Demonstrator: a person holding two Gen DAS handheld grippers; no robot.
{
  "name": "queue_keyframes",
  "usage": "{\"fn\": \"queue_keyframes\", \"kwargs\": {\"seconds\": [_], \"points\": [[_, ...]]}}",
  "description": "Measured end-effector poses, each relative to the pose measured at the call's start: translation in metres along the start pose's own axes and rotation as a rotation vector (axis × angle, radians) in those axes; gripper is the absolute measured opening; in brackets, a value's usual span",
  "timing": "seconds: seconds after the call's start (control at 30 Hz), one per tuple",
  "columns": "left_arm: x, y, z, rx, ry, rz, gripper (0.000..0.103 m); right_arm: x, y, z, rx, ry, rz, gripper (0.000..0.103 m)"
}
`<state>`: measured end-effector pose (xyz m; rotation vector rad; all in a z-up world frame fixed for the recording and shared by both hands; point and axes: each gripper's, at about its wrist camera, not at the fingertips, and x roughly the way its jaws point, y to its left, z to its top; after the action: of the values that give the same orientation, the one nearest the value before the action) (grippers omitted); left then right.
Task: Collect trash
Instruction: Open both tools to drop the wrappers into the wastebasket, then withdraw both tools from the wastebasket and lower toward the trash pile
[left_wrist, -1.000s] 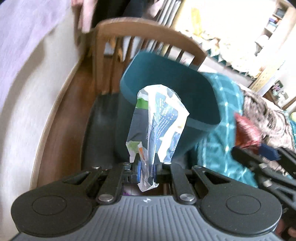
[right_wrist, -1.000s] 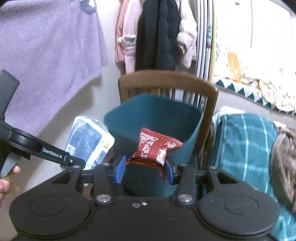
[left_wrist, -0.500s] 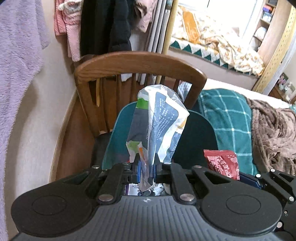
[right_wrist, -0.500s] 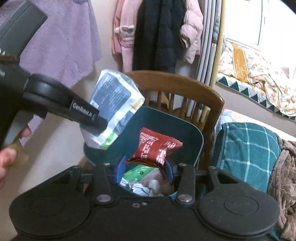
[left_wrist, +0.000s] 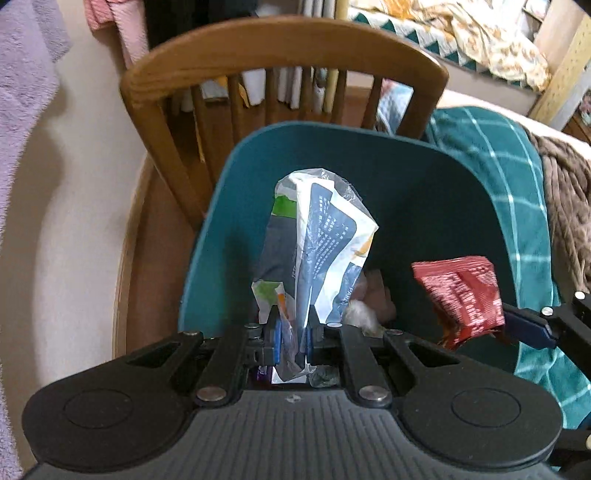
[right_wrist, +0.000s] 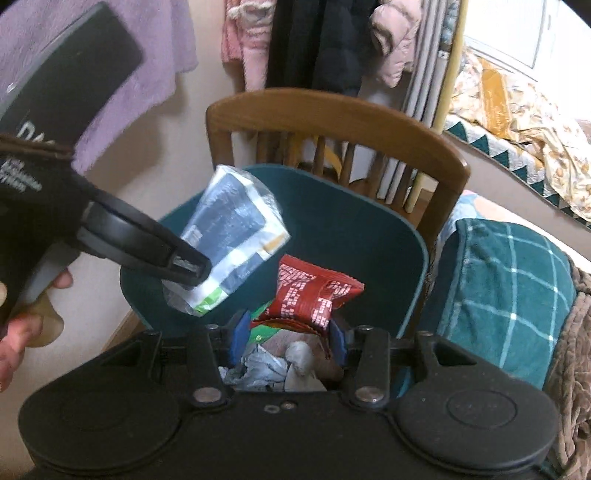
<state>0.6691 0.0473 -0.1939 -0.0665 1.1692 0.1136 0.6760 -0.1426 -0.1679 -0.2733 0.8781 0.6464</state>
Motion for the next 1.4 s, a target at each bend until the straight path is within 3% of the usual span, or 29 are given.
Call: {"fn": "queue_keyframes", "kwargs": {"seconds": [0.17, 0.4, 0.53, 0.7, 0.83, 1.1, 1.17, 1.4], "points": [[0.016, -0.007, 0.0, 0.028, 0.062, 0.006, 0.011, 0.015, 0.005, -0.005, -0.057, 0.045, -0.016, 0.045], [0.028, -0.014, -0.006, 0.047, 0.115, 0.018, 0.012, 0.019, 0.001, -0.008, -0.036, 0.054, -0.023, 0.05], [0.03, -0.016, -0.007, 0.035, 0.111, 0.018, 0.021, 0.014, -0.001, -0.01, -0.016, 0.034, -0.008, 0.062], [0.023, -0.016, -0.006, 0.007, 0.086, -0.025, 0.033, 0.006, 0.001, -0.012, -0.024, 0.014, -0.009, 0.064], [0.004, -0.015, -0.009, 0.016, 0.032, -0.043, 0.059, -0.006, 0.0, -0.015, -0.014, -0.011, 0.004, 0.068], [-0.04, -0.01, -0.02, 0.005, -0.063, -0.091, 0.06, -0.041, 0.0, -0.026, 0.017, -0.072, 0.04, 0.075], [-0.049, -0.009, -0.025, 0.012, -0.077, -0.082, 0.06, -0.051, 0.001, -0.031, 0.027, -0.092, 0.046, 0.083], [-0.082, -0.001, -0.053, 0.024, -0.129, -0.109, 0.06, -0.083, 0.0, -0.046, 0.098, -0.144, 0.1, 0.085]]}}
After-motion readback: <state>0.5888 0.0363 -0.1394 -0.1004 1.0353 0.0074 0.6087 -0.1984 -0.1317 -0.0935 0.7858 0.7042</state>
